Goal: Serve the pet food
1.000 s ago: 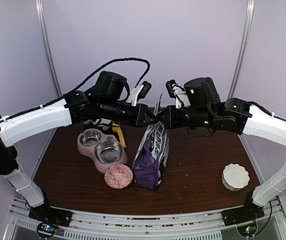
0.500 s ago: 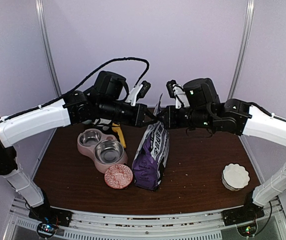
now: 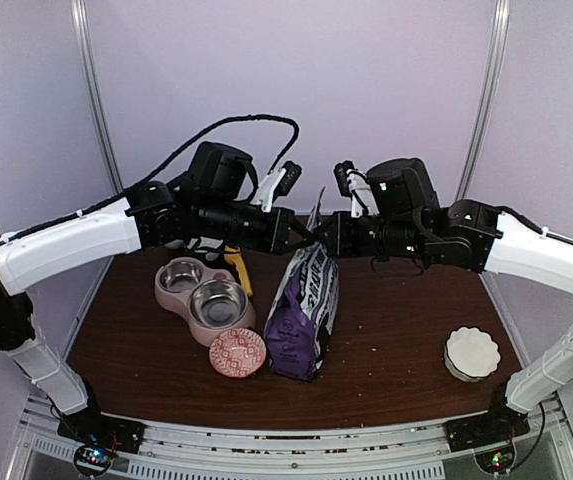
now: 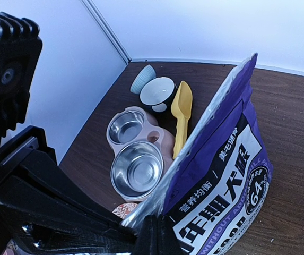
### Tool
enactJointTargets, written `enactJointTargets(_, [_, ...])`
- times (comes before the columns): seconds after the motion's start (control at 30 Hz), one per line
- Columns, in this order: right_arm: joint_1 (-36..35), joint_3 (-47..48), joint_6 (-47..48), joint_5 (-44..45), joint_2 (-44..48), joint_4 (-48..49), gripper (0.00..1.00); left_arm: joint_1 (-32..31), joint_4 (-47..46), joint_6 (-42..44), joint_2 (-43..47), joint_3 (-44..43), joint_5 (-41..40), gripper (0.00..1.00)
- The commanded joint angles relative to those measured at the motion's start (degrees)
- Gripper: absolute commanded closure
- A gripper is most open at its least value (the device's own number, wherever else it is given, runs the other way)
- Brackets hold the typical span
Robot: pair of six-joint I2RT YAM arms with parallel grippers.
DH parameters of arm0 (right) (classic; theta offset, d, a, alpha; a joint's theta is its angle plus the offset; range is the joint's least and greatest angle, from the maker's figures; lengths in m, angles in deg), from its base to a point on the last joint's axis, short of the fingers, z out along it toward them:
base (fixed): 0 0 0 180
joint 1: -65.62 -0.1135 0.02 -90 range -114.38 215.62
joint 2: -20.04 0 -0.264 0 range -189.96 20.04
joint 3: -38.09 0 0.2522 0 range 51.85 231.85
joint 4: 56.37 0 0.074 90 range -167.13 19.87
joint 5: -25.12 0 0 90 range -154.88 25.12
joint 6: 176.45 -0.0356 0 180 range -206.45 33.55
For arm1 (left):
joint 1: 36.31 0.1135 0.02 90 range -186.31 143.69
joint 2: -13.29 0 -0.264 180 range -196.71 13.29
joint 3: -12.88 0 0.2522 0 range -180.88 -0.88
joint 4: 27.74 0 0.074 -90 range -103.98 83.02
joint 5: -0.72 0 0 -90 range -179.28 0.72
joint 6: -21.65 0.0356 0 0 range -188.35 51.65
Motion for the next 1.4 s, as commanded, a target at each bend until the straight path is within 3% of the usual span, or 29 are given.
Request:
enactJointTargets(0.0, [0.0,-2.4,0.3,2.6,-1.5,-11.5,1.00,1.4,-4.4,1.8,5.6,-1.8,-5.6,1.00])
enactJointTargets(1.37, [0.1,-3.1,-2.7,4.1,-0.1,-12.5,1.00,1.4,-3.5,1.8,6.6,-0.8,-7.5,1.00])
